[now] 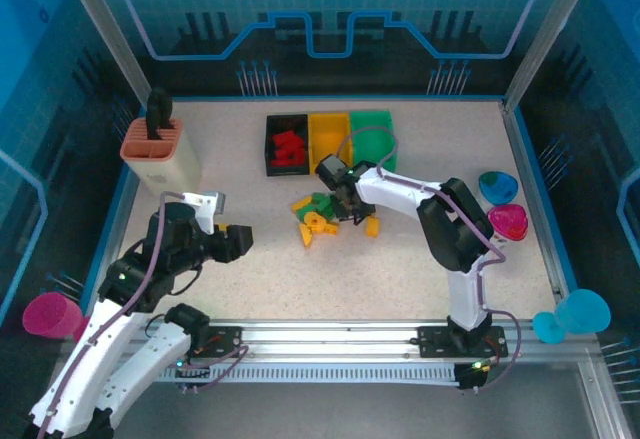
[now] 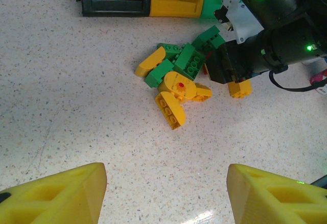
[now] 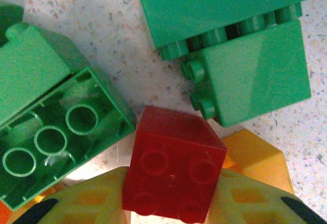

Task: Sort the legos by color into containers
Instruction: Pick up the lego from the center of the table, then place the lego in the container.

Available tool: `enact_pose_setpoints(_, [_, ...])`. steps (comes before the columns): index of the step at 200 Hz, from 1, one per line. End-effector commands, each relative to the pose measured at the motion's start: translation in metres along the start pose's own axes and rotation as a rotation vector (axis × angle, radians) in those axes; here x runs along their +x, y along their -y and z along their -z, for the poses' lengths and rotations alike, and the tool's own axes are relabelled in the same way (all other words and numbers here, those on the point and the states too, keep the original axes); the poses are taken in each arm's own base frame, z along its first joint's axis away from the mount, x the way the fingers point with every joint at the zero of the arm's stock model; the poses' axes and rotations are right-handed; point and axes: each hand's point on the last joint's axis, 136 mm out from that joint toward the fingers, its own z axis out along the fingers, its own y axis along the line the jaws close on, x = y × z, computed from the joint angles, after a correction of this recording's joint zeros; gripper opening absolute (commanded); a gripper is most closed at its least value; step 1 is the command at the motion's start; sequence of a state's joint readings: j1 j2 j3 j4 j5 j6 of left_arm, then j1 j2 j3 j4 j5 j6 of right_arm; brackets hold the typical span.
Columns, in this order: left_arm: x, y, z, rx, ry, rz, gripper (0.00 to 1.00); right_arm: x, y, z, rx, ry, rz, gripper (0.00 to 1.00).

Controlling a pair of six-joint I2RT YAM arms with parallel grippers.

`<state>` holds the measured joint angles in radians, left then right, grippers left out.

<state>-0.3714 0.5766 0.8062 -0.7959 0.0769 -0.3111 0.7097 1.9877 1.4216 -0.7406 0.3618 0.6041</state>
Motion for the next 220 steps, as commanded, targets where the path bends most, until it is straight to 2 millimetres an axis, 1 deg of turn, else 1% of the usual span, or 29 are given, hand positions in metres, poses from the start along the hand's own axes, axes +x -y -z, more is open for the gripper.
enact_pose_setpoints(1, [0.000,0.004,0.000,0.021,0.005,-0.022,0.65,-0.004,0.005,0.034,0.032,0.064,0.000,0.36])
enact_pose_setpoints(15, [0.000,0.004,0.000,0.022,0.005,-0.021,0.65,-0.007,0.006,0.048,0.037,0.094,0.010,0.36])
enact_pose_setpoints(30, [0.000,0.004,-0.001,0.024,0.006,-0.021,0.65,-0.014,0.001,0.065,0.026,0.137,0.032,0.36])
enact_pose_setpoints(44, [0.000,0.005,-0.001,0.026,0.007,-0.021,0.65,-0.022,-0.010,0.081,-0.010,0.177,0.057,0.37])
enact_pose_setpoints(56, [0.000,0.005,-0.001,0.027,0.006,-0.021,0.65,-0.033,-0.022,0.093,-0.057,0.225,0.078,0.38])
enact_pose_setpoints(77, [0.000,0.005,-0.001,0.027,0.006,-0.021,0.65,-0.050,-0.042,0.106,-0.131,0.273,0.101,0.38])
enact_pose_setpoints(100, [0.000,0.005,-0.002,0.028,0.004,-0.022,0.65,-0.071,-0.057,0.112,-0.154,0.297,0.126,0.38])
enact_pose_setpoints(152, [0.002,0.006,-0.004,0.034,-0.004,-0.025,0.64,-0.115,-0.095,0.116,-0.224,0.331,0.182,0.39])
enact_pose_setpoints(197, [0.002,0.003,-0.004,0.020,-0.005,-0.031,0.64,-0.147,-0.119,0.101,-0.269,0.336,0.185,0.40])
enact_pose_setpoints(203, [0.002,0.003,-0.004,0.019,-0.003,-0.030,0.64,-0.150,-0.122,0.097,-0.276,0.334,0.184,0.40])
enact_pose_setpoints(210, [0.002,0.003,-0.004,0.018,-0.002,-0.031,0.64,-0.157,-0.124,0.100,-0.289,0.350,0.176,0.40])
enact_pose_setpoints(212, [0.002,0.003,-0.004,0.017,-0.002,-0.030,0.64,-0.156,-0.126,0.091,-0.284,0.337,0.179,0.39])
enact_pose_setpoints(220, [0.002,0.003,-0.004,0.017,-0.002,-0.031,0.65,-0.160,-0.128,0.084,-0.284,0.339,0.175,0.40])
